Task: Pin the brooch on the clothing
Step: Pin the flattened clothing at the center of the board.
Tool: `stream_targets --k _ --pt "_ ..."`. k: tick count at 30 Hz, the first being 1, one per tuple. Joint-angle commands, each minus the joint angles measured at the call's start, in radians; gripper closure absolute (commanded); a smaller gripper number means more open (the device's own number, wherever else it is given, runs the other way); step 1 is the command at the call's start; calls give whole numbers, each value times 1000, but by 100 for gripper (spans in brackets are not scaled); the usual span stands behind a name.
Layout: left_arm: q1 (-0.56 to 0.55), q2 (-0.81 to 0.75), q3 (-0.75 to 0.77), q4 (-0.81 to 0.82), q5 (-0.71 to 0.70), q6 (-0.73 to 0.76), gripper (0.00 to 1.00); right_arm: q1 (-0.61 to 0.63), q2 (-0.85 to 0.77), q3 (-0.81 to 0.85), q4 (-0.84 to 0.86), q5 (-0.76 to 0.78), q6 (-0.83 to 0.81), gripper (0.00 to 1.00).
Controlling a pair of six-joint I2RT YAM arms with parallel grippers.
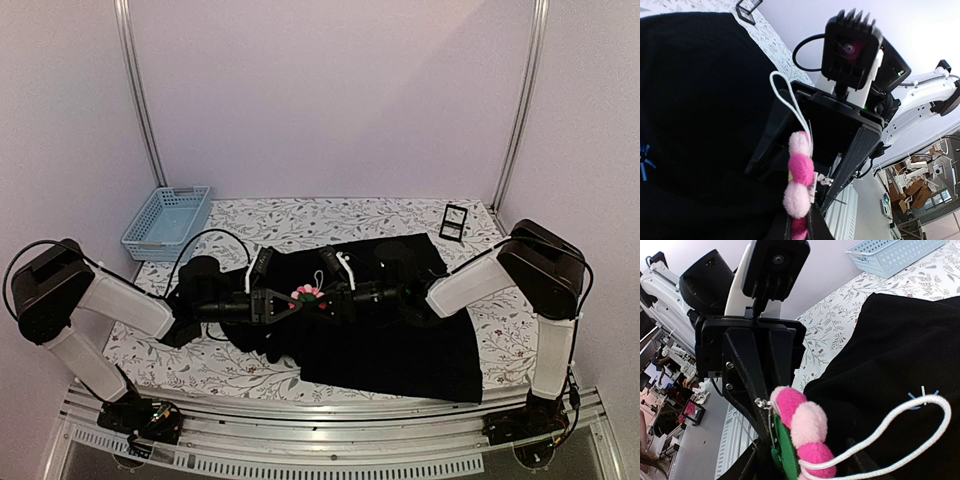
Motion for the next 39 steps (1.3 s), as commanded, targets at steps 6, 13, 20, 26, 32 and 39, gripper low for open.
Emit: stream_targets --k 6,13,20,26,32,39 --pt "4 -30 -7 -5 16 21 100 -8 -15 17 71 -63 35 56" --pt "4 -21 -7 15 29 23 100 -12 -2 41 40 -30 44 68" --pt "1 -20 -5 10 27 29 100 -12 -2 54 -2 8 36 76" --pt "-4 -20 -5 15 23 33 100 -11 -4 53 -10 22 43 79" --pt "-9 -20 -2 19 32 42 100 -11 -2 65 -28 32 56 84" --pt "-12 -25 -7 22 31 43 100 -11 2 67 -30 57 72 87"
